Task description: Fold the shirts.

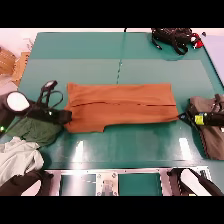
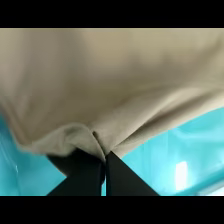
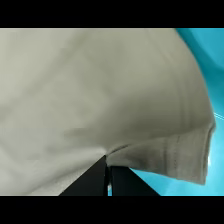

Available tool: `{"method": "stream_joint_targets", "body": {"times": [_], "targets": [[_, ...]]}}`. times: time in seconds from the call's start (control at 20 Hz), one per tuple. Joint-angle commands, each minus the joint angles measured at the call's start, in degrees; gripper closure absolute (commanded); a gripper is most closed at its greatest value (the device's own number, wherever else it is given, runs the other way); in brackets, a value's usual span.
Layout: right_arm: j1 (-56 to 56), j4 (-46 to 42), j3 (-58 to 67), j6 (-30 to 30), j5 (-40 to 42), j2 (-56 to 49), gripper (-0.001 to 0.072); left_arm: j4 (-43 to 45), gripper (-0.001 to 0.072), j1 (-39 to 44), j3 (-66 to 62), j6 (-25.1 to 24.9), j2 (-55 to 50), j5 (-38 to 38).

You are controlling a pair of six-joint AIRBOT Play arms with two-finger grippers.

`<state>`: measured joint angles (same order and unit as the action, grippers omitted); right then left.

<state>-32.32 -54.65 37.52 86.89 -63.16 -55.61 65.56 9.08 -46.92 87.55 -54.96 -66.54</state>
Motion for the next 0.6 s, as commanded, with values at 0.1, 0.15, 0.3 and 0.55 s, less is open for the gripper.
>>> {"method": "stream_joint_targets", "body": {"times": [0.1,0.15,0.3,0.55], "targets": [[6.88,4.26,14.03,0.07,4.07,-10.75,0.0699,0.66,0.0686,-0.02,-16.55,-2.58,-14.75,4.02],[8.15,4.42,16.72,0.09,4.74,-13.92,0.0699,1.53,0.0686,-0.02,-20.24,-2.54,-18.43,4.02],[10.93,5.84,23.69,0.07,7.69,-23.23,0.0698,2.19,0.0685,-0.02,-28.74,-2.56,-28.06,5.03],[13.38,9.31,35.28,-0.22,10.71,-39.43,0.066,2.25,0.0682,-0.02,-39.98,-5.16,-42.03,11.63]]}}
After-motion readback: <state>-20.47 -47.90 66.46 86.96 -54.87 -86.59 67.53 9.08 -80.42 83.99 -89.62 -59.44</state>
